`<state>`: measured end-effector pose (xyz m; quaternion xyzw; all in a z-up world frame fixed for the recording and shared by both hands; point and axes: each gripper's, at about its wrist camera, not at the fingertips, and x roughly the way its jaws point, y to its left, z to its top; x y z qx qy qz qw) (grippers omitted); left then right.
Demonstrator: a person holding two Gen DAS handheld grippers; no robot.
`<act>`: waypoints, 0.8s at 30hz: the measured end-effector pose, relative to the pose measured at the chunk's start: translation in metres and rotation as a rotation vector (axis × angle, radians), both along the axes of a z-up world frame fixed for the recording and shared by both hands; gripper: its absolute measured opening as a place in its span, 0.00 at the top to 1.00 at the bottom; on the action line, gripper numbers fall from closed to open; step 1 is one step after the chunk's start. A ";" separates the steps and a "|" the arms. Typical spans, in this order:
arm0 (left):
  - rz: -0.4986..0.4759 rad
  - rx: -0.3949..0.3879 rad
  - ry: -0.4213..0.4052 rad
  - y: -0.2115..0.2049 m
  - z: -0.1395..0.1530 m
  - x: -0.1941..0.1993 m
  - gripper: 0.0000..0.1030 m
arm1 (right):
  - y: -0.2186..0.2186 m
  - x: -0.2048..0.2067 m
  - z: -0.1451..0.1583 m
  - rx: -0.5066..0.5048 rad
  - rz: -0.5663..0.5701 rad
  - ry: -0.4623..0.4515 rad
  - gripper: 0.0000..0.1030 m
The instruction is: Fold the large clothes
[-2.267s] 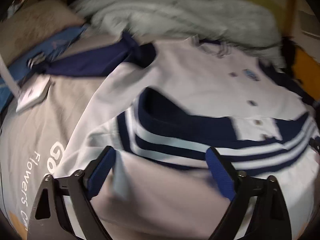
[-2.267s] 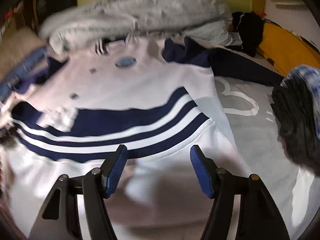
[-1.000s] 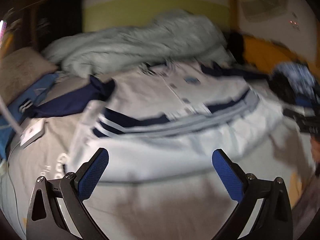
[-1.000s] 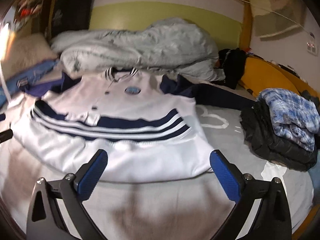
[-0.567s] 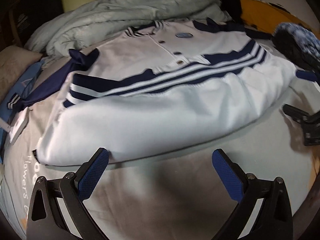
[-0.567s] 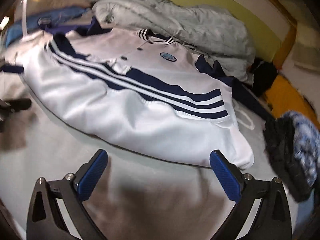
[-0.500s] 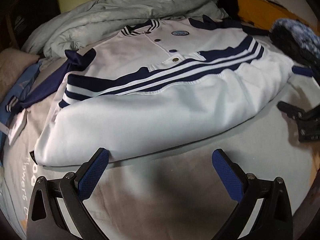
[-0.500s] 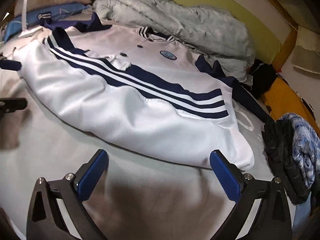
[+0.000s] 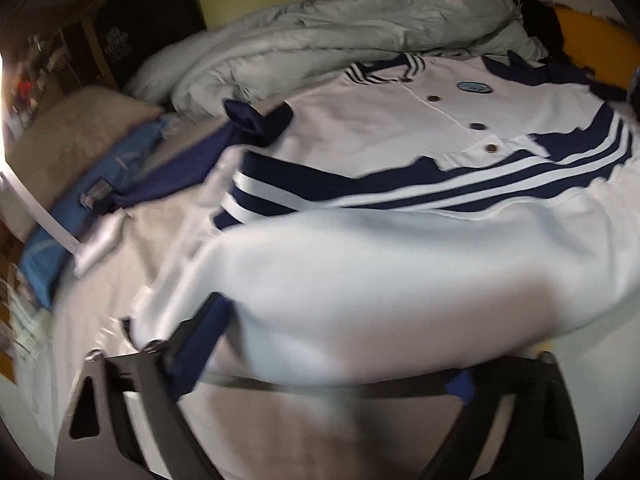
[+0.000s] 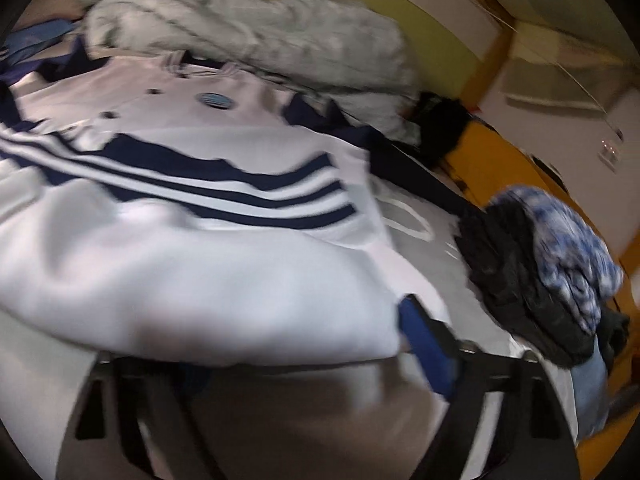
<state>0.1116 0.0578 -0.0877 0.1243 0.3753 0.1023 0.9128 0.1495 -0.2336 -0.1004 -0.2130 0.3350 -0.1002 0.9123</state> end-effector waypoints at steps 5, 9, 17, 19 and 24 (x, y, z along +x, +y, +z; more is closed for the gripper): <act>0.138 -0.081 -0.003 0.048 0.001 0.008 0.60 | -0.016 -0.001 0.006 0.066 -0.046 -0.019 0.92; 0.152 -0.197 -0.022 0.063 0.017 -0.008 0.77 | -0.026 -0.010 0.017 0.134 -0.061 -0.019 0.95; 0.105 -0.209 -0.046 0.041 0.050 -0.085 0.80 | -0.054 -0.082 0.062 0.296 -0.096 -0.056 0.96; 0.092 -0.243 -0.005 0.041 0.045 -0.104 0.80 | -0.061 -0.106 0.063 0.332 -0.095 -0.041 0.96; 0.076 -0.275 0.065 0.035 0.037 -0.143 0.80 | -0.061 -0.150 0.052 0.301 -0.054 0.020 0.96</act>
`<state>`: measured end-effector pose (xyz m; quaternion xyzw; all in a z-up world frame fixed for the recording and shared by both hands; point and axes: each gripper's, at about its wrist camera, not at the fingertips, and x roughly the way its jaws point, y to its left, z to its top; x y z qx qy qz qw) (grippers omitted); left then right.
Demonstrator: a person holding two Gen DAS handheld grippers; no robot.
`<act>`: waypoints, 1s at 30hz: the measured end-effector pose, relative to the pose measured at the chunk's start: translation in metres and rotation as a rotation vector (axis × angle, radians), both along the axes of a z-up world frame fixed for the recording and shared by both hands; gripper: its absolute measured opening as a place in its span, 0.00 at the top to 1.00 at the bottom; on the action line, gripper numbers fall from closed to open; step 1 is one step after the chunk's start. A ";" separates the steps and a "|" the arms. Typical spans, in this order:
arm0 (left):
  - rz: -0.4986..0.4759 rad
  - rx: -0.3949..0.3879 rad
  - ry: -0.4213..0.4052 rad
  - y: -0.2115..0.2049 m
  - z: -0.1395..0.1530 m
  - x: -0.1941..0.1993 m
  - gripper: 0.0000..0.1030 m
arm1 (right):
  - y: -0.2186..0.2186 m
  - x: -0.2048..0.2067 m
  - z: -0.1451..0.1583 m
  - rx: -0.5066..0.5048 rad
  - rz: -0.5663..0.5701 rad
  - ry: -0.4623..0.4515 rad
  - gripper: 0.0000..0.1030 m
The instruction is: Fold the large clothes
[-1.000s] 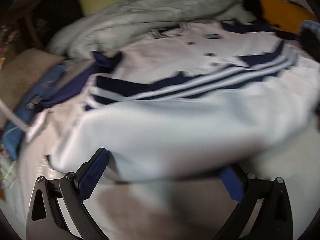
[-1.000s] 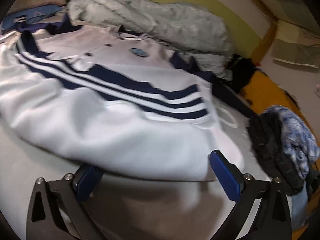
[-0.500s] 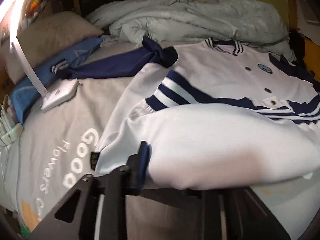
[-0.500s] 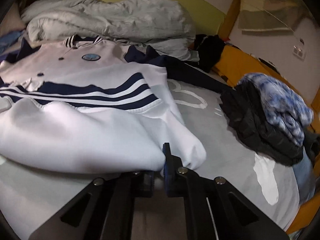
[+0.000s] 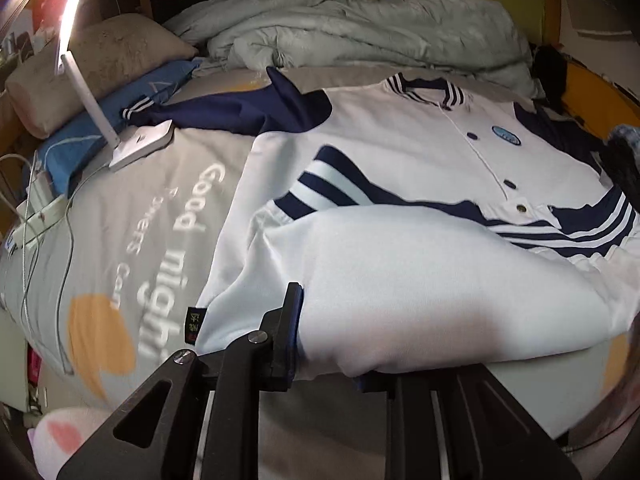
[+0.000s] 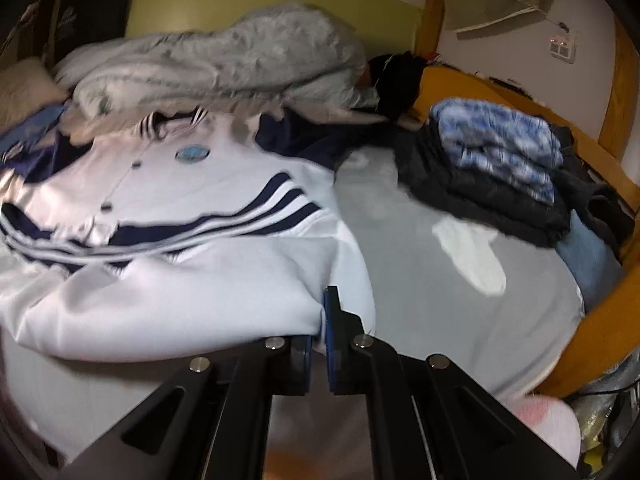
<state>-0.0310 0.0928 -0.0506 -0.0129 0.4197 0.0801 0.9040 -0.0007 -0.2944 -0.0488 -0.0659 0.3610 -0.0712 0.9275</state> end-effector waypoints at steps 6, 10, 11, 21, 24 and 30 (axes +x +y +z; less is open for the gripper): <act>-0.004 -0.024 0.008 -0.001 0.018 0.001 0.78 | -0.004 0.007 0.005 0.043 0.005 0.041 0.95; -0.042 -0.076 0.022 0.007 0.034 0.025 0.77 | -0.010 0.031 0.029 0.112 0.030 0.046 0.92; -0.047 -0.090 0.034 0.010 0.037 0.034 0.77 | -0.009 0.039 0.034 0.118 0.037 0.046 0.92; -0.051 -0.155 0.117 0.034 0.041 0.140 0.57 | -0.003 0.161 0.021 0.136 0.044 0.133 0.92; -0.055 -0.139 0.133 0.037 0.025 0.169 0.50 | -0.003 0.183 0.006 0.128 0.039 0.147 0.92; -0.081 -0.057 0.029 0.032 0.010 0.174 0.40 | -0.009 0.193 0.000 0.143 0.056 0.074 0.69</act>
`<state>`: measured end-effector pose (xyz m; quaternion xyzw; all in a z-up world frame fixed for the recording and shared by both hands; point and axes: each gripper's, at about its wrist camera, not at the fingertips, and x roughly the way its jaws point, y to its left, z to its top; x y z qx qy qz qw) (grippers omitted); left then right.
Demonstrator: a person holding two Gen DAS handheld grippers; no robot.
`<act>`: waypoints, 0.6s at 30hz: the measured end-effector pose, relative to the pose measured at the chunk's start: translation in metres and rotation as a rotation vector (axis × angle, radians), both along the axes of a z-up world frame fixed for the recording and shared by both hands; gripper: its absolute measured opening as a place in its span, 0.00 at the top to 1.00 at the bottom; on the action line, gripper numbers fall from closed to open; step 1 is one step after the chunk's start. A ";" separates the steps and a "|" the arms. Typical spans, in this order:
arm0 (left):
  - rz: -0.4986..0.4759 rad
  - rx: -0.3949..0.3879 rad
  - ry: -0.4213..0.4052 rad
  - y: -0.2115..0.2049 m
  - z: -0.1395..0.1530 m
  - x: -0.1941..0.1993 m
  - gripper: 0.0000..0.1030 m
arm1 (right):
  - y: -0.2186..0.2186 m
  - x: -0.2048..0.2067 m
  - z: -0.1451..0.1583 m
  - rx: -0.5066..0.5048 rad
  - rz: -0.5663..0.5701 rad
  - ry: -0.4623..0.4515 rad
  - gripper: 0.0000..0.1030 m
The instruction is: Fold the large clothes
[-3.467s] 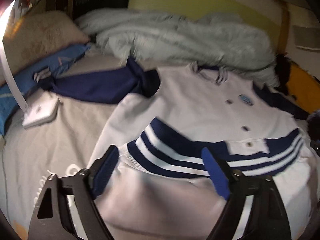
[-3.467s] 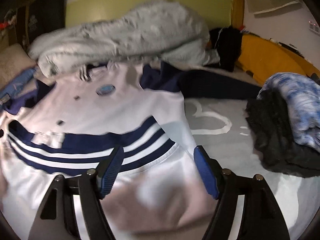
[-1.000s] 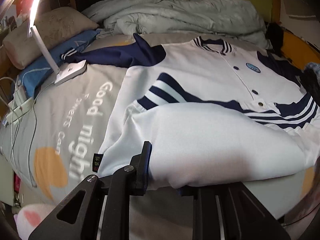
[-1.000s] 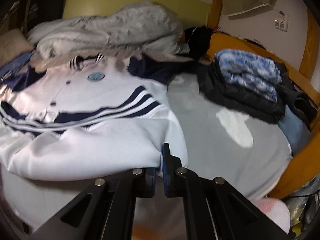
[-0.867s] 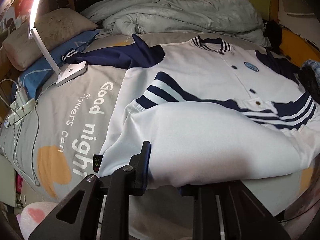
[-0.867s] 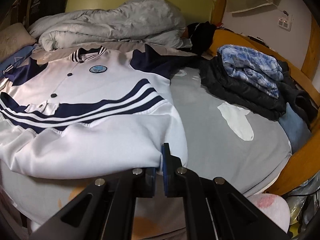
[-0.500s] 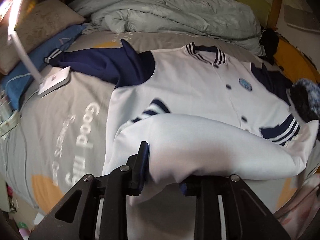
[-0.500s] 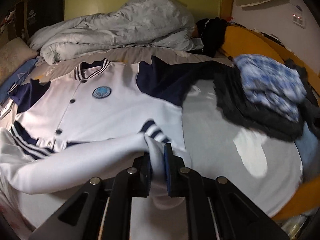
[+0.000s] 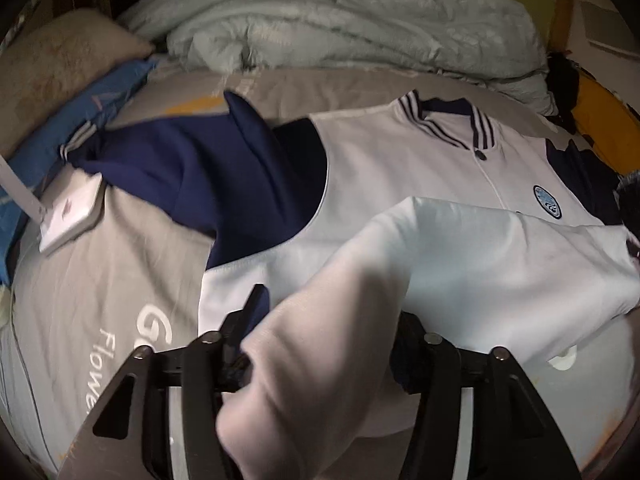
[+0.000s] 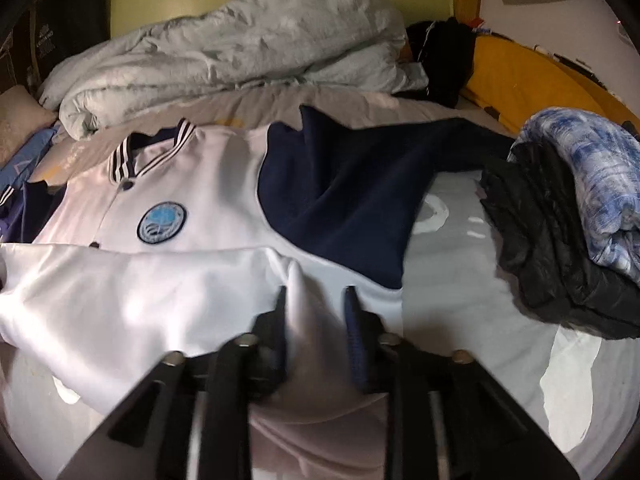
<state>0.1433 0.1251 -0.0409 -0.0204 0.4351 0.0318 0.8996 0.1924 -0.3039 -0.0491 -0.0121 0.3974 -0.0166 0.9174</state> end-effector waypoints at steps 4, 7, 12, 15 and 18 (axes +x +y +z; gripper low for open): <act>0.025 0.036 -0.174 0.003 0.020 -0.023 0.00 | -0.014 -0.013 0.016 0.077 0.009 -0.079 0.39; 0.024 -0.010 -0.191 0.009 0.030 -0.033 0.00 | -0.031 -0.028 0.030 0.149 0.008 -0.124 0.26; 0.089 -0.112 -0.110 0.029 0.016 -0.029 0.00 | -0.055 -0.034 0.030 0.240 -0.014 -0.052 0.21; 0.140 -0.128 -0.087 0.043 0.002 -0.021 0.35 | -0.054 -0.027 0.016 0.286 0.076 0.068 0.22; 0.116 -0.179 -0.090 0.052 -0.002 -0.012 0.92 | -0.040 -0.022 0.008 0.244 0.134 0.093 0.68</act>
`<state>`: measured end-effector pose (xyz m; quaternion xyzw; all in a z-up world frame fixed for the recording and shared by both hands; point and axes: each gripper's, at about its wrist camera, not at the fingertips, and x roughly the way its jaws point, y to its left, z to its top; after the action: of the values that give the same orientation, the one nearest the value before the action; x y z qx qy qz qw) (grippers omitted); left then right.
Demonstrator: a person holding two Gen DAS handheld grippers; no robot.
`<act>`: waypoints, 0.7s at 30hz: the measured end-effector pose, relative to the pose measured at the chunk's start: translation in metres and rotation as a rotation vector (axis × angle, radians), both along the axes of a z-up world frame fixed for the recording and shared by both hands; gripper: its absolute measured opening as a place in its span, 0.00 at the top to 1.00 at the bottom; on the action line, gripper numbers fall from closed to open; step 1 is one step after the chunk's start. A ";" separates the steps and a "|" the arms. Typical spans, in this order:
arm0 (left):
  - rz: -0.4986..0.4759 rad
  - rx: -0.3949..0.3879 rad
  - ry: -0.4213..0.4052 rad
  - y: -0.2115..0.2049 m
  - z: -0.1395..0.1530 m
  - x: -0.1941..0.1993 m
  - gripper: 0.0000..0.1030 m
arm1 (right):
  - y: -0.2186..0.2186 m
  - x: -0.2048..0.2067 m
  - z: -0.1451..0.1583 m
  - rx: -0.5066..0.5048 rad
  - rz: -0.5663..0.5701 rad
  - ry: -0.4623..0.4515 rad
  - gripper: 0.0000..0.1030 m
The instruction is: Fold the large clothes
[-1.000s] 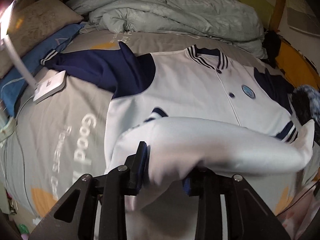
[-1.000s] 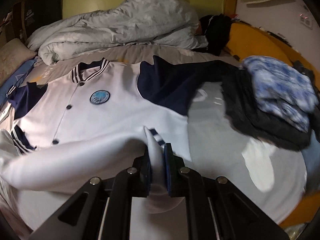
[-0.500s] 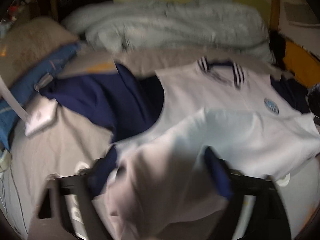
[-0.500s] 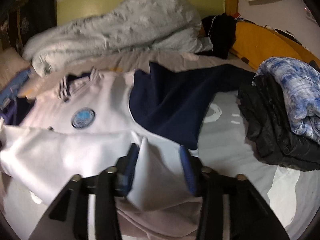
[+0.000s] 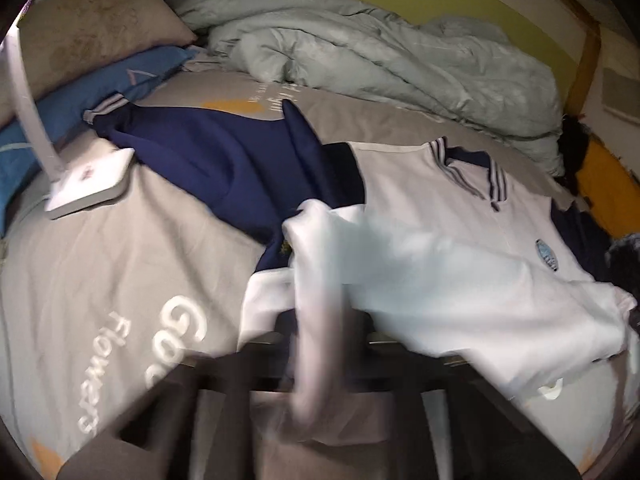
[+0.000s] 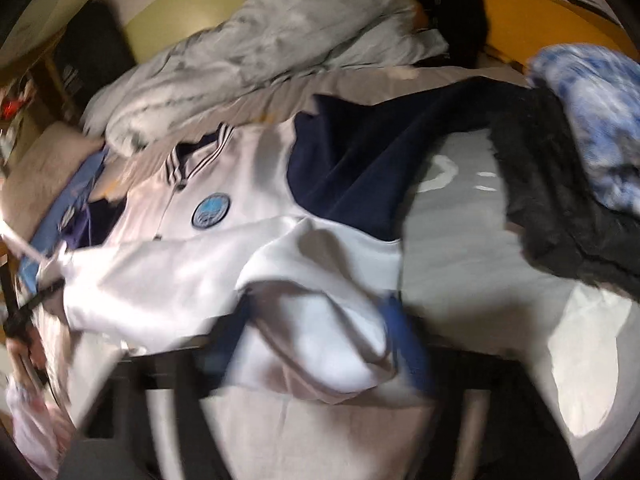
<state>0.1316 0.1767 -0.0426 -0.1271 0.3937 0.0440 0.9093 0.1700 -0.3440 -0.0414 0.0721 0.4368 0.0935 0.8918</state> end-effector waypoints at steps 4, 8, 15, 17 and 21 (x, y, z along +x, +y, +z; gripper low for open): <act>0.029 0.021 -0.084 0.000 0.015 0.009 0.93 | -0.002 0.009 0.005 -0.165 -0.160 -0.138 0.97; 0.046 0.054 -0.101 -0.002 0.023 0.009 0.89 | -0.020 0.017 0.021 -0.024 -0.190 -0.218 0.97; 0.072 0.235 -0.025 -0.013 0.003 0.005 0.55 | -0.017 0.015 0.000 -0.146 -0.236 -0.152 0.81; 0.042 0.263 -0.065 -0.024 0.012 -0.005 0.46 | -0.019 -0.007 0.017 -0.080 -0.213 -0.210 0.68; -0.054 0.324 -0.214 -0.059 0.039 -0.040 0.34 | -0.004 -0.039 0.038 -0.025 -0.080 -0.273 0.67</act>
<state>0.0912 0.1182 -0.0033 0.0275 0.2857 0.0684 0.9555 0.1307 -0.3477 -0.0035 0.0648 0.3093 0.0614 0.9468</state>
